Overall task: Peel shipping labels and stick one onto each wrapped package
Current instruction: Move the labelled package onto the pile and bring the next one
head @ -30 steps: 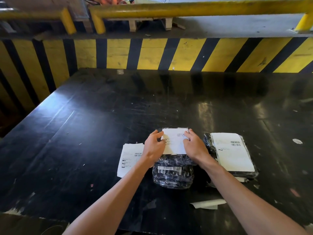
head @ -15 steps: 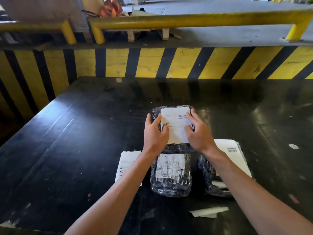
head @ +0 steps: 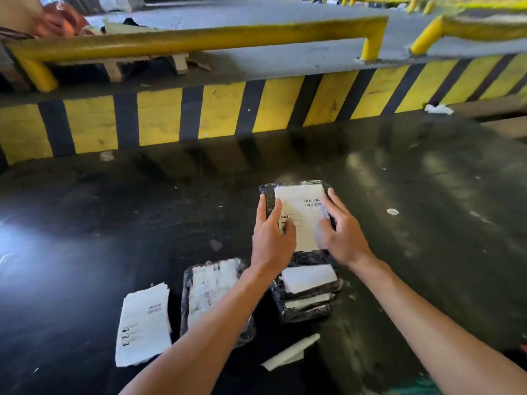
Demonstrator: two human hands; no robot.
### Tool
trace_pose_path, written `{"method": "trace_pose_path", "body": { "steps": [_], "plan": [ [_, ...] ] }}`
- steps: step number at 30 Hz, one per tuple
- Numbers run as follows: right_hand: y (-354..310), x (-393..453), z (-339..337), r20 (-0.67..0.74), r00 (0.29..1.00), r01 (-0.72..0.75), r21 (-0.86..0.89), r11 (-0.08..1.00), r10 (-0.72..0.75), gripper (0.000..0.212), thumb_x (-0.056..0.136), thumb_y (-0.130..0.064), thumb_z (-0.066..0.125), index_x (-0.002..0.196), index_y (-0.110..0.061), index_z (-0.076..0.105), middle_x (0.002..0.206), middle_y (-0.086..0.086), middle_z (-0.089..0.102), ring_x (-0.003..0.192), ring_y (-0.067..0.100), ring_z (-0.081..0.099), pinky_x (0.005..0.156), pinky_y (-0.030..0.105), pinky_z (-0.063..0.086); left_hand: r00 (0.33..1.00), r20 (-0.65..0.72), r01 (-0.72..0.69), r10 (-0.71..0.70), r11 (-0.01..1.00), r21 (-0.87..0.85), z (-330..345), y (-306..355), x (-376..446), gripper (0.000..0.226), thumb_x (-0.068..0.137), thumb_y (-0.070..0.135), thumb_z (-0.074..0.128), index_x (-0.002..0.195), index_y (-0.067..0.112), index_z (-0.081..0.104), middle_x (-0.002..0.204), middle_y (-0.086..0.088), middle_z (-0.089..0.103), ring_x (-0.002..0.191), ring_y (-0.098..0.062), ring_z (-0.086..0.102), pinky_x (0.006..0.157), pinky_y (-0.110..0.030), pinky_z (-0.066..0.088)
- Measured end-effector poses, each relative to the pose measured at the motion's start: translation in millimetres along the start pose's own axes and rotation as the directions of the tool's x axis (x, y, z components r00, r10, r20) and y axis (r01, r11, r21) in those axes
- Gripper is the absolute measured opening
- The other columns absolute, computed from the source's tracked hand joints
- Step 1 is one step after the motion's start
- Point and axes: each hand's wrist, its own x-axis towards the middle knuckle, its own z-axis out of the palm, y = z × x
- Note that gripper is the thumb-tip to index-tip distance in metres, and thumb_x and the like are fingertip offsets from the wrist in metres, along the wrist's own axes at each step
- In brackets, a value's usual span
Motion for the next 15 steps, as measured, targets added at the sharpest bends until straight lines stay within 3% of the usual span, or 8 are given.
{"method": "trace_pose_path", "body": {
  "steps": [2, 3, 5, 9, 11, 13, 15],
  "plan": [
    [25, 4, -26, -0.030, 0.999, -0.019, -0.048, 0.999, 0.018, 0.051, 0.103, -0.018, 0.042, 0.153, -0.020, 0.033, 0.163, -0.011, 0.017, 0.143, 0.004, 0.025, 0.108, 0.018, 0.039, 1.000, 0.029, -0.007, 0.008, 0.999, -0.047, 34, 10, 3, 0.053, 0.103, 0.022, 0.049, 0.153, 0.020, 0.034, 0.166, 0.007, 0.006, 0.148, -0.017, 0.023, 0.105, -0.017, 0.042],
    [39, 6, -38, -0.048, 0.998, -0.032, -0.063, 0.998, 0.030, 0.050, 0.103, -0.019, 0.041, 0.152, -0.020, 0.034, 0.163, -0.011, 0.018, 0.145, 0.007, 0.026, 0.110, 0.026, 0.041, 0.999, 0.048, -0.012, 0.016, 0.998, -0.063, 52, 13, 5, 0.052, 0.103, 0.022, 0.047, 0.154, 0.020, 0.033, 0.166, 0.007, 0.006, 0.149, -0.018, 0.023, 0.110, -0.029, 0.043],
    [66, 6, -60, -0.080, 0.995, -0.067, -0.069, 0.995, 0.061, 0.049, 0.103, -0.016, 0.040, 0.151, -0.020, 0.036, 0.162, -0.012, 0.020, 0.146, 0.006, 0.025, 0.115, 0.036, 0.036, 0.997, 0.076, -0.012, 0.018, 0.997, -0.081, 86, 19, 6, 0.051, 0.104, 0.020, 0.045, 0.154, 0.018, 0.033, 0.166, 0.007, 0.005, 0.149, -0.018, 0.022, 0.114, -0.038, 0.040],
    [120, 1, -93, -0.062, 0.988, -0.147, -0.061, 0.987, 0.143, 0.049, 0.103, -0.013, 0.037, 0.152, -0.022, 0.036, 0.162, -0.015, 0.019, 0.143, -0.006, 0.018, 0.120, 0.029, 0.026, 0.991, 0.132, 0.022, -0.012, 0.997, -0.078, 147, 25, 0, 0.051, 0.104, 0.018, 0.041, 0.154, 0.018, 0.032, 0.166, 0.010, 0.002, 0.146, -0.007, 0.023, 0.115, -0.036, 0.038],
    [150, -3, -106, -0.043, 0.979, -0.202, -0.043, 0.978, 0.200, 0.050, 0.103, -0.015, 0.037, 0.151, -0.025, 0.036, 0.161, -0.019, 0.020, 0.143, -0.008, 0.020, 0.118, 0.031, 0.030, 0.986, 0.164, 0.057, -0.043, 0.995, -0.080, 178, 25, -6, 0.051, 0.104, 0.016, 0.040, 0.155, 0.019, 0.029, 0.166, 0.011, -0.001, 0.148, -0.011, 0.023, 0.114, -0.033, 0.038],
    [175, -10, -115, -0.030, 0.971, -0.238, -0.038, 0.971, 0.237, 0.049, 0.102, -0.015, 0.038, 0.150, -0.027, 0.038, 0.160, -0.022, 0.022, 0.140, -0.012, 0.023, 0.116, 0.029, 0.034, 0.979, 0.192, 0.087, -0.071, 0.993, -0.080, 205, 22, -17, 0.054, 0.105, 0.014, 0.039, 0.156, 0.018, 0.024, 0.166, 0.013, -0.006, 0.148, -0.008, 0.020, 0.113, -0.022, 0.035],
    [195, -16, -120, -0.008, 0.964, -0.266, -0.045, 0.963, 0.266, 0.049, 0.102, -0.015, 0.041, 0.149, -0.029, 0.040, 0.159, -0.024, 0.024, 0.136, -0.007, 0.033, 0.105, 0.030, 0.046, 0.971, 0.218, 0.124, -0.102, 0.988, -0.089, 228, 15, -29, 0.058, 0.104, 0.010, 0.040, 0.157, 0.020, 0.019, 0.165, 0.015, -0.011, 0.144, -0.001, 0.019, 0.108, -0.015, 0.035]
  ]
}}
